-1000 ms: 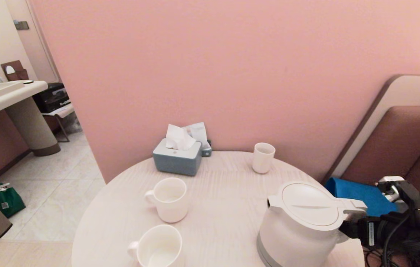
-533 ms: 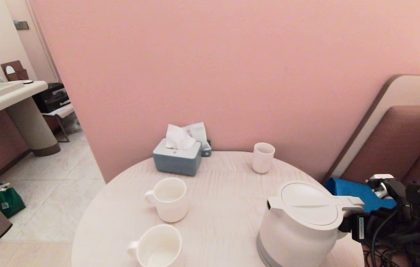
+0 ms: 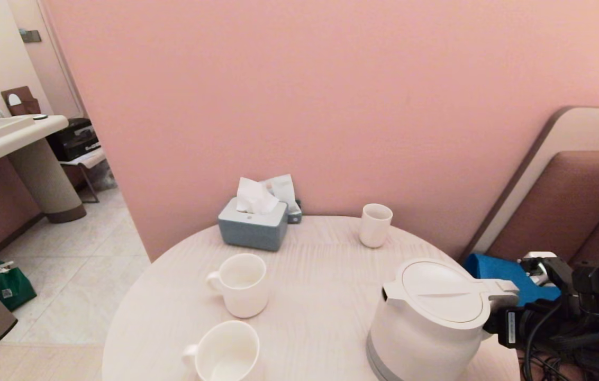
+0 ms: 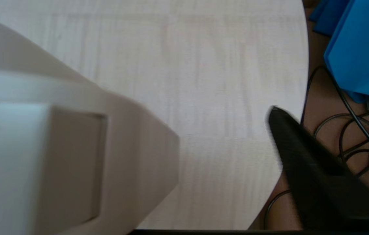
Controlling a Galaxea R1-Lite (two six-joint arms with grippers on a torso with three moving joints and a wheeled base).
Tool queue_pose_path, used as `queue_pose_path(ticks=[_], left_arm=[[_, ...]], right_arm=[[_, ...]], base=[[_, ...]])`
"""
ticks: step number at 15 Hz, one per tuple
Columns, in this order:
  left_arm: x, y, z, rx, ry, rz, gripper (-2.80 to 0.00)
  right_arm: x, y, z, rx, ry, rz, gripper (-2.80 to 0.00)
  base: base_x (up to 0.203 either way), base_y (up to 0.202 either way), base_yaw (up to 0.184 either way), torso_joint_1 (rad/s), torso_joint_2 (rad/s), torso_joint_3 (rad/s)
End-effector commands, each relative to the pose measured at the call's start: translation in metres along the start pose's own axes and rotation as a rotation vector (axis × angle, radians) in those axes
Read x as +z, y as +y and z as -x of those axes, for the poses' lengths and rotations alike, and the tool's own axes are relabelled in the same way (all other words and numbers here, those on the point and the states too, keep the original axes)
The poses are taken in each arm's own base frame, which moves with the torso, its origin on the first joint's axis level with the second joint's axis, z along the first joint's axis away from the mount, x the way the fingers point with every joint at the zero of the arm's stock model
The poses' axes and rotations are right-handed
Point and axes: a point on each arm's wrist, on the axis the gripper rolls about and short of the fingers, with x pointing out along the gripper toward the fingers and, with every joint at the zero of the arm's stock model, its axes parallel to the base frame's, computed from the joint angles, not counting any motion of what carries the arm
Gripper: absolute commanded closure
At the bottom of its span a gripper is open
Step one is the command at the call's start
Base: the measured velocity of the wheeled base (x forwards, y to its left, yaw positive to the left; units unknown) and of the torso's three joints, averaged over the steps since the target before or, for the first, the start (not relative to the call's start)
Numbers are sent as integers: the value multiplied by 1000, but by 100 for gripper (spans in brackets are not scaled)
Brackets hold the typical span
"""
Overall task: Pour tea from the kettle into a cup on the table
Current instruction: Pick up the kettle
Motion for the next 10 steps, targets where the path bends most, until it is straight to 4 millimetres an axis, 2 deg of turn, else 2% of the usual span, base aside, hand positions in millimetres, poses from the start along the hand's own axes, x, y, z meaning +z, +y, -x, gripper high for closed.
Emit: queue_pose_path(ticks=[1,10], left_arm=[[0,0,0,0,0,0,0],[0,0,0,0,-1,0,0]], right_arm=[[2,1,4,4,-20,-9,0],[-2,3,10,16,-27,-4,0]], base=[[0,0,0,0,0,0],[0,0,0,0,0,0]])
